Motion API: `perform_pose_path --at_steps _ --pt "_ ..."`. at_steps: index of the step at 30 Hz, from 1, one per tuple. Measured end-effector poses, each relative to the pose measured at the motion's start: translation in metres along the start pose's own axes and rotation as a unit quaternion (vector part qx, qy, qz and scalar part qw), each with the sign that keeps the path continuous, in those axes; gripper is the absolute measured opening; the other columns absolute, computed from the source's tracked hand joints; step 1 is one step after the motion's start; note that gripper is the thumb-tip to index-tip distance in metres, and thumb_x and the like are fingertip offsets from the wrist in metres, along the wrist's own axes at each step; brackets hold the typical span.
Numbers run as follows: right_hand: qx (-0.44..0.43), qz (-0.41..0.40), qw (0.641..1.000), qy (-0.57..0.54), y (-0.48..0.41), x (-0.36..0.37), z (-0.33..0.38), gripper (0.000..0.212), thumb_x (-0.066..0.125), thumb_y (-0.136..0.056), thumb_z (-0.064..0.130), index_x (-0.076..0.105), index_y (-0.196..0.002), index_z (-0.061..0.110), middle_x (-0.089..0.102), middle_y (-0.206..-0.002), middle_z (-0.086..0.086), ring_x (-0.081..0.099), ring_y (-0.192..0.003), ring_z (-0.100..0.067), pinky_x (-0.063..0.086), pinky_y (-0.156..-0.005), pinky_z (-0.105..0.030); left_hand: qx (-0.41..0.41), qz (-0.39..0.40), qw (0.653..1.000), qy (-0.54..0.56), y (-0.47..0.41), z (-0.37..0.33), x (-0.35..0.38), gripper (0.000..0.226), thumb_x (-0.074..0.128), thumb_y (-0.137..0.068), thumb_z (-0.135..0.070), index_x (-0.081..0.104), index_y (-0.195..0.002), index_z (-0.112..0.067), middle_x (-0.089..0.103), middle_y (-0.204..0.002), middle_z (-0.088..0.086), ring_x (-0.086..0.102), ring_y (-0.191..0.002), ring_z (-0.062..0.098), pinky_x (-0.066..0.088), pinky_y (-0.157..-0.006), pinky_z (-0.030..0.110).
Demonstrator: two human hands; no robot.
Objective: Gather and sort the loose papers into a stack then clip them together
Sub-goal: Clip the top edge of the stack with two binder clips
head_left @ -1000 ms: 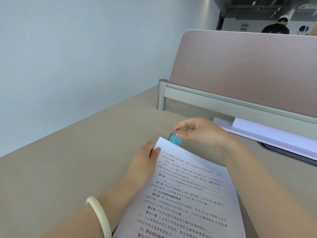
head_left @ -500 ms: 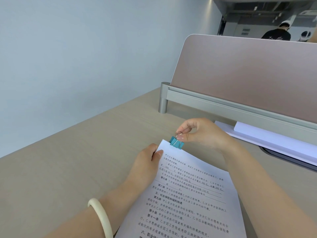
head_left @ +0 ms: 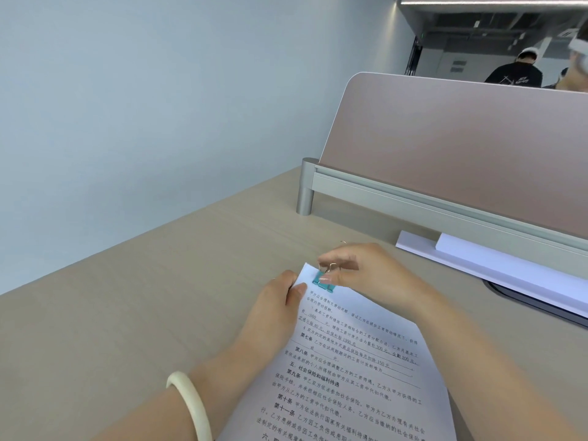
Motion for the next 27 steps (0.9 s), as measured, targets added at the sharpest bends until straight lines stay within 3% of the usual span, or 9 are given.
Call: perform_pose_path --at_steps 4,5,7,10,13,17,19,24,27 --pt "0.108 0.090 0.988 -0.058 0.010 0.019 -0.009 0.059 0.030 -0.087 0.071 0.060 -0.124 0.036 0.047 -0.144 0.015 0.034 -0.139 -0.006 0.023 -0.118 -0.037 0.045 -0.006 0.999 -0.010 0.006 -0.014 0.001 0.037 0.042 -0.099 -0.015 0.033 -0.064 -0.023 0.035 -0.062 -0.009 0.033 -0.056 0.006 0.032 -0.053 0.013" --pt "0.128 0.090 0.985 -0.076 0.010 0.017 -0.011 0.068 0.021 -0.085 0.075 0.062 -0.122 0.036 0.050 -0.142 0.012 0.039 -0.137 -0.007 0.025 -0.114 -0.033 0.042 -0.006 0.999 -0.013 0.006 -0.014 0.000 0.037 0.042 -0.099 -0.015 0.032 -0.064 -0.024 0.037 -0.063 -0.009 0.034 -0.057 0.006 0.033 -0.053 0.012" --pt "0.144 0.063 0.979 -0.131 0.010 0.010 -0.013 0.074 0.014 -0.090 0.069 0.073 -0.102 0.026 0.069 -0.117 0.006 0.061 -0.114 -0.008 0.035 -0.096 -0.021 0.027 -0.008 1.000 -0.012 0.004 -0.011 -0.001 0.036 0.042 -0.099 -0.016 0.033 -0.065 -0.022 0.038 -0.064 -0.009 0.035 -0.057 0.005 0.034 -0.052 0.012" --pt "0.111 0.055 0.978 -0.165 0.010 0.005 -0.014 0.044 0.039 -0.096 0.050 0.073 -0.081 0.026 0.072 -0.093 0.007 0.066 -0.091 -0.011 0.044 -0.092 -0.021 0.026 -0.010 1.000 -0.012 0.004 -0.010 -0.002 0.036 0.042 -0.099 -0.016 0.033 -0.064 -0.022 0.037 -0.063 -0.009 0.035 -0.055 0.006 0.033 -0.052 0.012" --pt "0.040 0.103 0.983 -0.149 0.010 0.017 -0.008 0.006 0.064 -0.088 0.025 0.064 -0.084 0.021 0.062 -0.080 0.010 0.055 -0.080 -0.007 0.043 -0.082 -0.022 0.018 -0.004 1.000 0.001 0.005 -0.009 0.001 0.029 0.043 -0.098 -0.016 0.041 -0.070 -0.014 0.037 -0.061 -0.008 0.032 -0.053 0.006 0.033 -0.051 0.013" --pt "-0.012 0.079 0.997 -0.013 0.003 0.036 -0.003 0.031 0.080 -0.072 0.029 0.060 -0.090 0.014 0.051 -0.075 0.010 0.045 -0.067 -0.006 0.035 -0.063 -0.021 0.001 -0.003 1.000 0.000 0.002 -0.002 0.001 0.028 0.043 -0.098 -0.014 0.037 -0.071 -0.011 0.031 -0.061 -0.005 0.026 -0.054 0.008 0.031 -0.049 0.016" --pt "-0.015 0.086 0.996 -0.004 0.005 0.029 -0.007 0.024 0.080 -0.073 0.030 0.061 -0.086 0.022 0.053 -0.073 0.014 0.046 -0.065 -0.002 0.035 -0.062 -0.019 -0.003 0.000 1.000 -0.006 0.000 -0.001 -0.002 0.025 0.042 -0.098 -0.015 0.041 -0.075 -0.007 0.033 -0.062 -0.003 0.027 -0.056 0.011 0.031 -0.049 0.017" --pt "0.124 0.179 0.976 0.019 0.043 -0.018 -0.067 0.012 0.068 -0.086 0.021 0.063 -0.075 0.023 0.061 -0.061 0.018 0.054 -0.058 0.002 0.040 -0.059 -0.011 -0.078 -0.005 0.997 -0.007 -0.015 0.023 -0.030 0.027 0.041 -0.099 -0.020 0.045 -0.075 -0.008 0.042 -0.068 0.003 0.038 -0.062 0.015 0.030 -0.054 0.022" --pt "0.146 0.138 0.978 -0.049 0.045 -0.014 -0.085 0.008 0.063 -0.089 0.012 0.065 -0.083 0.016 0.068 -0.070 0.007 0.065 -0.064 -0.003 0.047 -0.059 -0.012 -0.150 -0.003 0.989 0.018 -0.023 0.049 -0.049 0.026 0.043 -0.098 -0.022 0.052 -0.074 -0.014 0.052 -0.074 0.003 0.047 -0.067 0.018 0.037 -0.064 0.028"
Point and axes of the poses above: each hand's wrist, its own y-axis away from the middle knuckle, its own x-axis out of the palm, z = x × y, the point moved 8 cm from there along -y, towards the middle knuckle
